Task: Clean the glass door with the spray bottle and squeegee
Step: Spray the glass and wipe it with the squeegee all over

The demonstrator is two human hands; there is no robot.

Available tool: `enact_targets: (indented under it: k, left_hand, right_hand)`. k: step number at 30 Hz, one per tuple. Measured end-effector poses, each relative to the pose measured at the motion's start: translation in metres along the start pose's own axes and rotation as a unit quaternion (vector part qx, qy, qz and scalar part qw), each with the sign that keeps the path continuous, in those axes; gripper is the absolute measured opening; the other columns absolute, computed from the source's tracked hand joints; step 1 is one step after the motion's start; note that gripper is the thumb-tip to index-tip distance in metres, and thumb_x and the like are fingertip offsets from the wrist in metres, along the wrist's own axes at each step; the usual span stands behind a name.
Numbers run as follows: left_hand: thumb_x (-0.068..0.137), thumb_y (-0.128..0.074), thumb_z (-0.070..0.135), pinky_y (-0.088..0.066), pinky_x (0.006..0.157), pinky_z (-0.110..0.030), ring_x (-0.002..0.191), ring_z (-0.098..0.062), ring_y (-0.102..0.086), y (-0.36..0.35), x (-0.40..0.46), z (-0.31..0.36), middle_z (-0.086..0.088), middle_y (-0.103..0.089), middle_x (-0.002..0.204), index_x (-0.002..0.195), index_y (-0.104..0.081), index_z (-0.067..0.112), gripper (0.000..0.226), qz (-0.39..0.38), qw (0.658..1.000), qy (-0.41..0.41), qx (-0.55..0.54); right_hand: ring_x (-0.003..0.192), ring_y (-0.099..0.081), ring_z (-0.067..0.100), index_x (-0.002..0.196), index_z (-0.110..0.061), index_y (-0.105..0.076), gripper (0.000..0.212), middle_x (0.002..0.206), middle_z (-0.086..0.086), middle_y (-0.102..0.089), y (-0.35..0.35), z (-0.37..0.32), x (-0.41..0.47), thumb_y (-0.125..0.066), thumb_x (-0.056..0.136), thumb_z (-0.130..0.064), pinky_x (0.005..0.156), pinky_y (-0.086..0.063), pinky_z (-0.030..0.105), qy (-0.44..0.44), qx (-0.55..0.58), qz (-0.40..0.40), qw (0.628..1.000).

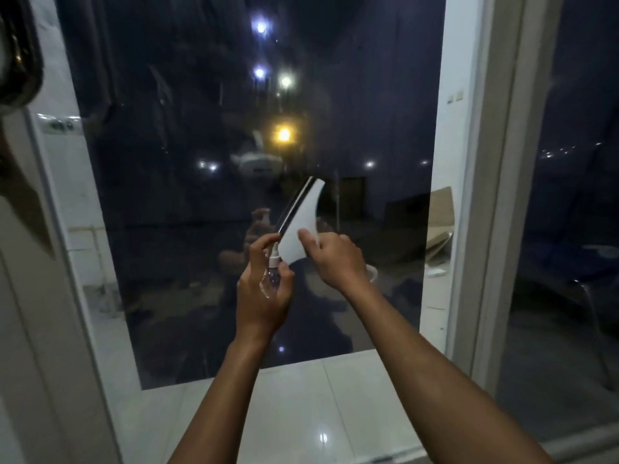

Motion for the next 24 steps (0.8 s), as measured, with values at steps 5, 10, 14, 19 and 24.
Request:
enact_targets:
  k: [5, 10, 14, 19, 24]
  left_hand:
    - [0.095, -0.051, 0.020, -0.048, 0.057, -0.014, 0.068, -0.008, -0.062, -0.002, 0.007, 0.003, 0.003, -0.060, 0.085, 0.133, -0.042, 0.029, 0.040, -0.003, 1.000, -0.001, 0.002]
    - [0.095, -0.050, 0.021, -0.048, 0.055, -0.014, 0.068, -0.010, -0.063, -0.004, 0.003, 0.004, 0.007, -0.061, 0.083, 0.131, -0.043, 0.036, 0.040, 0.003, 1.000, 0.010, -0.002]
    - [0.094, -0.050, 0.020, -0.050, 0.053, -0.017, 0.066, -0.011, -0.063, -0.004, 0.003, 0.008, 0.008, -0.061, 0.084, 0.131, -0.043, 0.037, 0.041, 0.000, 1.000, 0.014, -0.002]
    - [0.094, -0.050, 0.021, -0.052, 0.056, -0.024, 0.066, -0.011, -0.062, -0.003, 0.015, 0.019, 0.006, -0.062, 0.085, 0.131, -0.044, 0.038, 0.042, 0.001, 1.000, 0.010, 0.001]
    - [0.094, -0.050, 0.019, -0.052, 0.058, -0.030, 0.065, -0.010, -0.062, -0.007, 0.024, 0.031, 0.000, -0.062, 0.084, 0.132, -0.044, 0.033, 0.041, 0.002, 1.000, -0.003, -0.004]
  right_hand:
    - [0.085, -0.063, 0.031, 0.083, -0.025, -0.064, 0.073, 0.093, 0.008, -0.069, 0.006, 0.027, 0.011, -0.014, 0.094, -0.077, 0.080, -0.050, 0.046, 0.011, -0.126, -0.074, 0.989]
    - [0.072, -0.054, 0.021, 0.081, -0.026, -0.064, 0.079, 0.080, -0.002, -0.058, 0.036, 0.102, 0.006, -0.009, 0.091, -0.082, 0.070, -0.044, 0.040, -0.037, -0.188, -0.080, 0.978]
    - [0.064, -0.058, 0.016, 0.072, -0.027, -0.059, 0.077, 0.071, -0.004, -0.061, 0.061, 0.130, -0.004, -0.007, 0.088, -0.083, 0.062, -0.045, 0.033, -0.037, -0.222, -0.051, 0.973]
    - [0.063, -0.058, 0.020, 0.065, -0.022, -0.056, 0.075, 0.066, -0.002, -0.060, 0.083, 0.100, 0.005, -0.016, 0.092, -0.080, 0.066, -0.048, 0.038, -0.024, -0.111, -0.024, 0.993]
    - [0.070, -0.058, 0.016, 0.069, -0.015, -0.064, 0.065, 0.063, -0.008, -0.062, 0.086, 0.034, 0.054, -0.033, 0.102, -0.062, 0.070, -0.039, 0.035, -0.071, 0.148, 0.016, 0.986]
Point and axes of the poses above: each hand's wrist, its own x-axis towards the middle knuckle, its own y-axis out of the back of the hand, z = x × y, the point moved 9 cm from there along x, towards the middle knuckle
